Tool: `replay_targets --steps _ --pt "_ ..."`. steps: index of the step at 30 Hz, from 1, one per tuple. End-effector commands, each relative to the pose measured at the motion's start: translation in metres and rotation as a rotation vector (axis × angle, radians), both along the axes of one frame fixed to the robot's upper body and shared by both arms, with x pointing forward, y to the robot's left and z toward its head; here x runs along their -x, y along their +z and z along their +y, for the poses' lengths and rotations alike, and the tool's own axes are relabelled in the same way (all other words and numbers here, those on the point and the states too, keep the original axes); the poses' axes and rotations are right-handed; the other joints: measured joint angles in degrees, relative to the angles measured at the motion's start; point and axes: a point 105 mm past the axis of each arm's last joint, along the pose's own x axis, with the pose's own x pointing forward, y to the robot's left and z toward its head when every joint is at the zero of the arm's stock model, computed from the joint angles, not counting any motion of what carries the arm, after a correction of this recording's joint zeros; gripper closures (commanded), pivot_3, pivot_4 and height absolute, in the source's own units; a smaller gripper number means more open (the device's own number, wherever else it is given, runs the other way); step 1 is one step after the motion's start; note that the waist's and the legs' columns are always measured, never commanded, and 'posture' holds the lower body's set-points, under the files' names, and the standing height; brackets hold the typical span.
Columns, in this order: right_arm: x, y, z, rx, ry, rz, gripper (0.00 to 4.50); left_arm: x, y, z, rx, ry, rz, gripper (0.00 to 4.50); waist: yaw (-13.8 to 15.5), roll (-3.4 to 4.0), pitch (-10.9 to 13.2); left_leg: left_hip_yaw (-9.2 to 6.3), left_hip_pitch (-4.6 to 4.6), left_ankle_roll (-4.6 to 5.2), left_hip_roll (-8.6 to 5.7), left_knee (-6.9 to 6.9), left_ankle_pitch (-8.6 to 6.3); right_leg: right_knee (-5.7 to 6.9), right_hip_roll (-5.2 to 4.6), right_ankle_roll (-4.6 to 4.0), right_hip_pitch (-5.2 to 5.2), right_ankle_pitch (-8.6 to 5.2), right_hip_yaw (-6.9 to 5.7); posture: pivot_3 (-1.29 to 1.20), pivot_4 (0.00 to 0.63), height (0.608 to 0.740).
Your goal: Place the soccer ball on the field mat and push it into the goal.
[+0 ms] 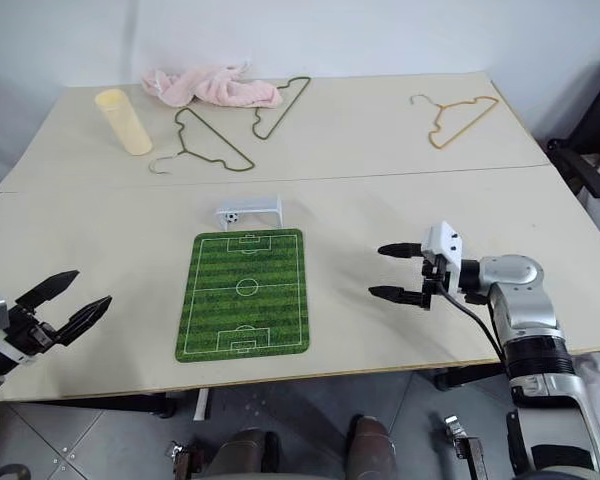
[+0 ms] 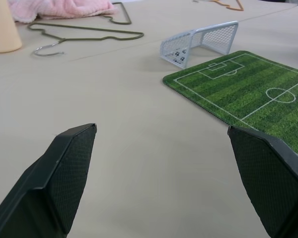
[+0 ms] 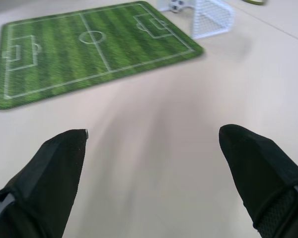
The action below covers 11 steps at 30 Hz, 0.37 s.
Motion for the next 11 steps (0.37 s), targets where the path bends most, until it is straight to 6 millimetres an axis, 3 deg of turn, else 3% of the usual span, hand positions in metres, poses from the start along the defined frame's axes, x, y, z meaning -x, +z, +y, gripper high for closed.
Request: replay_targets --steps 1,11 --pt "-0.0002 0.0097 -0.0126 0.0 -0.03 -0.065 0.05 0.0043 0.017 0.009 -0.003 0.032 -0.052 0.0 0.0 0.0 0.0 0.0 0.0 0.0 0.0 0.0 0.0 0.0 0.0 0.0 0.0 0.0 0.0 0.0 0.15 0.74" --pt "-0.0002 0.0071 -0.022 -0.004 -0.115 -0.101 0.05 0.0077 0.0187 0.0082 -0.019 0.004 -0.069 0.0 0.1 0.0 0.0 0.01 0.0 0.0 0.0 0.01 0.0 0.01 0.0 0.0 0.0 0.0 0.01 0.0 0.15 0.74"
